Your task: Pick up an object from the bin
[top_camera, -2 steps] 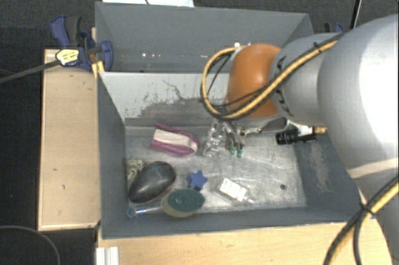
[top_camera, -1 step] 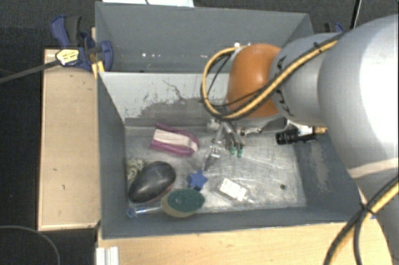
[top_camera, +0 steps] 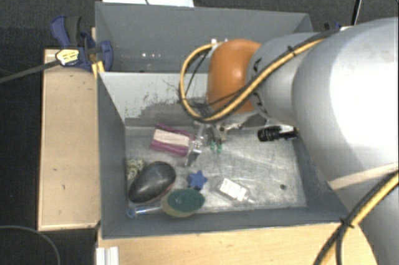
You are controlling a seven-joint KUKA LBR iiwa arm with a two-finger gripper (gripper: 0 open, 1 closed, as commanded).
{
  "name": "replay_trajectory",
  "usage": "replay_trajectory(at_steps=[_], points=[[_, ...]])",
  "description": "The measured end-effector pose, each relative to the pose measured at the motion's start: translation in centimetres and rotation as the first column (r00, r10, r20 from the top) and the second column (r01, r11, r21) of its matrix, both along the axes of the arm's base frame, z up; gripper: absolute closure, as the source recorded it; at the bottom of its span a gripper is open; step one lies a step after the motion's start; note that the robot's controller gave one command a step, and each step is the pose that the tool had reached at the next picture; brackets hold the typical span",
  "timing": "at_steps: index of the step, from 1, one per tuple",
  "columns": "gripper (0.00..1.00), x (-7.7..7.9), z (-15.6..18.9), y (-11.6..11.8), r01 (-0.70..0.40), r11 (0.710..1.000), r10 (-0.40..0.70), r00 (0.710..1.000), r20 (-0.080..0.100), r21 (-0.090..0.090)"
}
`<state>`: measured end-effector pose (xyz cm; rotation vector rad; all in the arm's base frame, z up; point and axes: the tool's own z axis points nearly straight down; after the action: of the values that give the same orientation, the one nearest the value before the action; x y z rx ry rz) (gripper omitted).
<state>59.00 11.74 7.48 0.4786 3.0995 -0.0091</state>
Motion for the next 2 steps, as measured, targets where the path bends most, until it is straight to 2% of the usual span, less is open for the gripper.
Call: replay_trajectory(at_steps=[1, 2], points=[[1.00, 0.25, 0.10, 0.23, -0.004, 1.000, 0.004, 1.000, 0.014, 0.007], [0.00, -0.17, -0.14, 0.50, -0.008, 1.000, 0.008, 1.000, -0.003, 0.009]])
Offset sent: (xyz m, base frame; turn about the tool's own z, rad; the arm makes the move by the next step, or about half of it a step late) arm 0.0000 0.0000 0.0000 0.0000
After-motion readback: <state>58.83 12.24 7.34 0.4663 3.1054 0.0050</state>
